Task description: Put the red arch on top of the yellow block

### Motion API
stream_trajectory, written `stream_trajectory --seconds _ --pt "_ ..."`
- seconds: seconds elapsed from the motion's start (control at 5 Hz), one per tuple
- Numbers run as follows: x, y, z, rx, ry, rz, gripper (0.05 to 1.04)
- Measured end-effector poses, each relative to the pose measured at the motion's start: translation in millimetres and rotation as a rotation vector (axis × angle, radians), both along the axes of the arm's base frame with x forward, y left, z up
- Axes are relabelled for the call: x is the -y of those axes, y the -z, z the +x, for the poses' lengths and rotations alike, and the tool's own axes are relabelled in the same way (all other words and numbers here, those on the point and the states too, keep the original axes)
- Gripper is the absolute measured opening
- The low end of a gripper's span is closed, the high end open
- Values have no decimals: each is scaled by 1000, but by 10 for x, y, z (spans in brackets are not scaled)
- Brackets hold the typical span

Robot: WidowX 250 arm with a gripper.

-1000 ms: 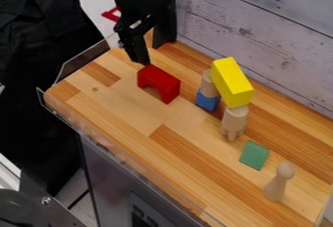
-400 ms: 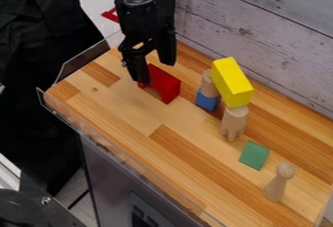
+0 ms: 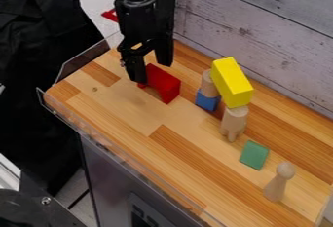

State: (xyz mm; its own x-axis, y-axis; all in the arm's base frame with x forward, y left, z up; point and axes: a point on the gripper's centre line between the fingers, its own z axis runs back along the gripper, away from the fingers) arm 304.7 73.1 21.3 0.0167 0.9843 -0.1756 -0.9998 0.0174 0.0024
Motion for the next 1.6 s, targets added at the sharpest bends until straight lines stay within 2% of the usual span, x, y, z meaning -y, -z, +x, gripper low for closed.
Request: stream_trajectory --seconds 0.2,0.4,0.6,0.8,1.0,1.2,1.4,1.6 --pt "-19 78 -8 -28 -12 9 997" --pt "-47 148 -20 -57 -22 28 946" --pt "-43 223 -28 -72 -24 23 661" --pt "-10 195 -28 -97 11 54 599" --pt "29 -274 59 32 23 93 599" --pt "136 -765 69 120 27 146 599" --pt "325 -1252 166 197 89 185 599" --pt "507 -1600 191 204 123 155 599"
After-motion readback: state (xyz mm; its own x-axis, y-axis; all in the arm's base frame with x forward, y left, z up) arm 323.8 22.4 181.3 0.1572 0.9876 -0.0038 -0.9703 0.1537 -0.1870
